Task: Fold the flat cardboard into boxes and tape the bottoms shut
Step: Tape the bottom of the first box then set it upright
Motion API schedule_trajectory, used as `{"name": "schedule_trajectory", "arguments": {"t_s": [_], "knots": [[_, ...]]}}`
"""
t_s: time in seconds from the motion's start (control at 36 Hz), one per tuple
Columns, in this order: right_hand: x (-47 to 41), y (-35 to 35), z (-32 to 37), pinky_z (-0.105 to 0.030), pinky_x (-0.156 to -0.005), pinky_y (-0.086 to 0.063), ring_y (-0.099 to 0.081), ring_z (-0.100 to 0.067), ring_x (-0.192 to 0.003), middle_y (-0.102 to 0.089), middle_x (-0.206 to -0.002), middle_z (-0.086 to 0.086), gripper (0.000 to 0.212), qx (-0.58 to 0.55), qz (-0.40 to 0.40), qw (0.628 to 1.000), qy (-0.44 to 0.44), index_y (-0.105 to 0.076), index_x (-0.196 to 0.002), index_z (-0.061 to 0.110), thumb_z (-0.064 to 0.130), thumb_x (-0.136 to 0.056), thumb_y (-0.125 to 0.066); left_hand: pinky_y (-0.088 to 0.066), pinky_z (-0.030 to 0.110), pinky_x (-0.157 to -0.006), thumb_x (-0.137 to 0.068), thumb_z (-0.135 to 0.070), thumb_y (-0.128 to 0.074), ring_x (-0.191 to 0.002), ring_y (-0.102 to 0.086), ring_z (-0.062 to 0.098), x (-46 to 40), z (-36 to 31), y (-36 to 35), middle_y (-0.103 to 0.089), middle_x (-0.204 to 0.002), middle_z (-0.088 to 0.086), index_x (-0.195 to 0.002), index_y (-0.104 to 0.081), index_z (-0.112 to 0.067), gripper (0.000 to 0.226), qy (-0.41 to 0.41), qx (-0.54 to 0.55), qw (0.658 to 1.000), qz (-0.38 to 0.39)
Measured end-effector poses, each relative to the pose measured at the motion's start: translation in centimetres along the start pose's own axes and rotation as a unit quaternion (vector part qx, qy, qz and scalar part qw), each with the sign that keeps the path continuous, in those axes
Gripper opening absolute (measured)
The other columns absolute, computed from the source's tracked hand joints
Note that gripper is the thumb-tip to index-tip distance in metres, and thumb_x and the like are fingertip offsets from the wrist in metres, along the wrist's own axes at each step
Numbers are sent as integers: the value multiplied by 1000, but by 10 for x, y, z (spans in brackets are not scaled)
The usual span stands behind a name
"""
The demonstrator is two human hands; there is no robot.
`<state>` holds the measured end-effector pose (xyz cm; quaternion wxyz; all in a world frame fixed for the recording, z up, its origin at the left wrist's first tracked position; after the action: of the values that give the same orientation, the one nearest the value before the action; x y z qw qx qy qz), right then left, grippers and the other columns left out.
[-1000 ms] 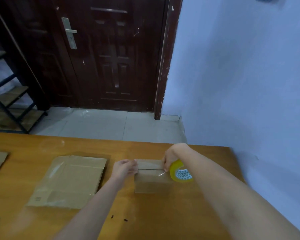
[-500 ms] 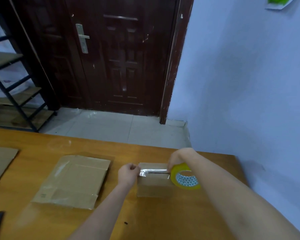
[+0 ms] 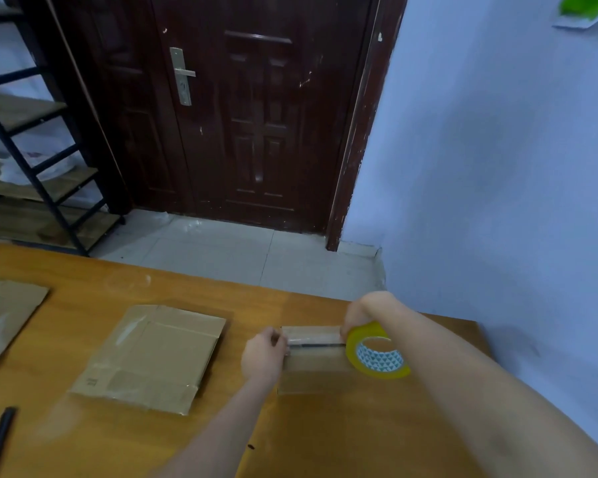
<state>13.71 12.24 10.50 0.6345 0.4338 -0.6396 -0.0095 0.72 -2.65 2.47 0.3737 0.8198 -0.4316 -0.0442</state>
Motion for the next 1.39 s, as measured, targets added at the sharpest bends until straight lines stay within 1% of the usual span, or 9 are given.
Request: {"name": "schedule_trajectory", "arguments": {"t_s": [0.06, 0.14, 0.31, 0.42, 0.53, 0.67, 0.81, 1.06, 1.39], "knots": [[1, 2, 0, -43, -102, -43, -47, -31, -124, -45, -141, -6, 68, -2, -2, 1000, 6, -48, -136, 17, 58, -82, -57, -50, 25, -53, -94, -31, -51, -73, -65, 13, 0, -1, -2, -70, -81, -6, -91, -62, -18, 18, -6, -24, 1000, -11], [-5, 0, 0, -45, -101, -44, -49, -31, -121, -47, -140, -8, 71, 3, -7, 1000, 19, -50, -134, 16, 61, -80, -56, -40, 21, -46, -96, -32, -49, -70, -64, 14, -1, -3, -2, -70, -83, -4, -93, -63, -17, 21, -19, -53, 998, -25], [-9, -2, 2, -43, -97, -47, -52, -30, -116, -51, -135, -6, 68, 4, -14, 1000, 21, -55, -129, 20, 62, -76, -59, -28, 19, -41, -97, -32, -45, -63, -54, 14, -9, -13, 5, -61, -75, -4, -93, -59, -15, 22, -35, -80, 996, -25], [-10, 0, -1, -41, -100, -44, -49, -31, -123, -46, -140, -7, 70, -19, -8, 1000, 3, -49, -136, 18, 60, -80, -57, -31, 20, -42, -97, -33, -46, -67, -54, 15, -13, -17, 8, -59, -77, -5, -96, -58, -18, 20, -27, -69, 997, -21], [-13, 1, 1, -41, -102, -43, -47, -31, -125, -45, -143, -6, 71, -33, -19, 999, -5, -46, -139, 16, 55, -82, -60, -43, 22, -50, -95, -34, -50, -73, -61, 15, -17, -12, 6, -67, -84, -4, -95, -63, -18, 20, -12, -36, 999, -21], [-10, 6, 7, -40, -102, -42, -45, -32, -128, -41, -146, -9, 63, -27, -21, 999, -8, -42, -142, 14, 48, -90, -54, -43, 23, -55, -94, -30, -54, -75, -61, 16, -17, -12, 2, -68, -83, -2, -94, -66, -16, 18, 14, 12, 999, -36], [-13, 8, 9, -43, -106, -40, -40, -34, -132, -34, -151, -9, 67, -34, 3, 999, -17, -34, -146, 13, 47, -92, -52, -36, 16, -49, -93, -25, -57, -71, -55, 13, -18, -14, 1, -60, -79, -3, -96, -68, -11, 18, 24, 28, 999, -39], [-18, 11, 19, -43, -99, -46, -49, -34, -125, -44, -144, -9, 69, -21, 17, 999, -28, -42, -142, 15, 49, -85, -59, -44, 24, -65, -90, -17, -60, -75, -57, 19, -24, -10, -3, -71, -91, 9, -96, -71, -6, 17, 48, 60, 997, -32], [-16, 12, 24, -40, -91, -47, -52, -33, -121, -48, -140, -7, 67, -6, 10, 999, -33, -44, -140, 16, 47, -83, -62, -45, 23, -68, -86, -24, -67, -77, -60, 15, -22, 5, 2, -72, -91, 4, -94, -74, -11, 17, 19, 66, 998, -15]]}}
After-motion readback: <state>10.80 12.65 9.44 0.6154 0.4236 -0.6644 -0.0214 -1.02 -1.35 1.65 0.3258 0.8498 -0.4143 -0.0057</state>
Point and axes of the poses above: each hand's wrist, its own x-axis away from the middle knuckle, its own y-axis out of the back of the hand, z = x × y, the point moved 2 cm from there along -x, towards the middle knuckle
